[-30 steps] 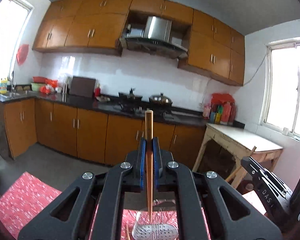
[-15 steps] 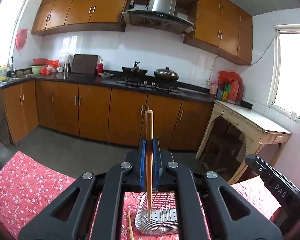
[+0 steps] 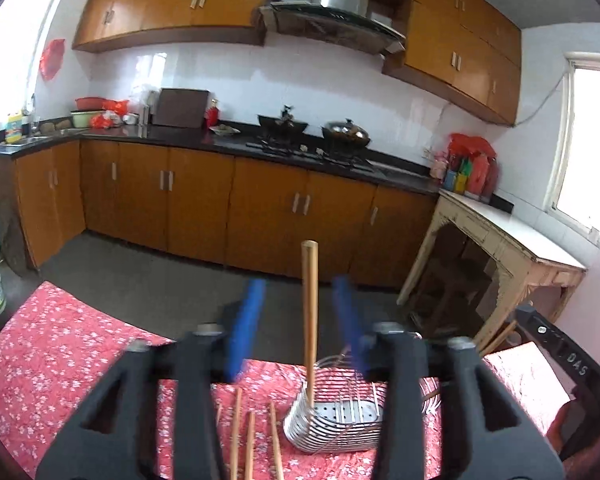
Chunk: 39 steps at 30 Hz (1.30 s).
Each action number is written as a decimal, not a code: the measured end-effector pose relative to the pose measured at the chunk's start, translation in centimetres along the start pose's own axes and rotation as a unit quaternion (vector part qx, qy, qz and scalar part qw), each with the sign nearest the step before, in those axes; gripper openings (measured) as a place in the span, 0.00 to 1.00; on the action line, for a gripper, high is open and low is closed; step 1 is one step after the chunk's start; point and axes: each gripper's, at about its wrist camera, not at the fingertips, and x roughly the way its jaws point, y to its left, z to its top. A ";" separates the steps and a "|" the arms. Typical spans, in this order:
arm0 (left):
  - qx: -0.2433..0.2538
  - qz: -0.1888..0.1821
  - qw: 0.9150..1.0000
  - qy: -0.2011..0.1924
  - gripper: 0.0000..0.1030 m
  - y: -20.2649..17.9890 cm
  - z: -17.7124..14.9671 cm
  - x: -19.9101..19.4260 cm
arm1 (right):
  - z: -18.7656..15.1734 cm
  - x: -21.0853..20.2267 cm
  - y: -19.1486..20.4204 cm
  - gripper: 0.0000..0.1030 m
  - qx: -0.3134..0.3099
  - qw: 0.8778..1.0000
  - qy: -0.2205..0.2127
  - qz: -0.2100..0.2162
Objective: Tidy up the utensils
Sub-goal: 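Lower the chopsticks into the wire basket and open both grippers, then close the right gripper on the next chopstick while the left gripper grasps another chopstick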
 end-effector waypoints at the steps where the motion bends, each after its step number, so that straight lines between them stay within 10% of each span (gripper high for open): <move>1: 0.001 0.001 1.000 -0.002 0.45 0.1 0.1 -0.2 | 0.2 -0.4 -0.2 0.33 0.001 1.000 -0.003 -0.003; 12: 0.004 0.022 1.000 -0.013 0.47 3.9 -1.1 -6.3 | -1.7 -7.2 -3.0 0.37 0.004 0.998 -0.017 -0.058; 28: 0.060 0.072 0.983 0.155 0.47 9.6 -16.9 -6.0 | -19.4 -5.0 -5.0 0.22 -0.018 0.975 0.214 -0.055; 39: 0.050 0.055 0.978 0.195 0.47 9.6 -19.7 -5.9 | -21.7 -3.2 -3.5 0.16 -0.056 0.965 0.248 -0.068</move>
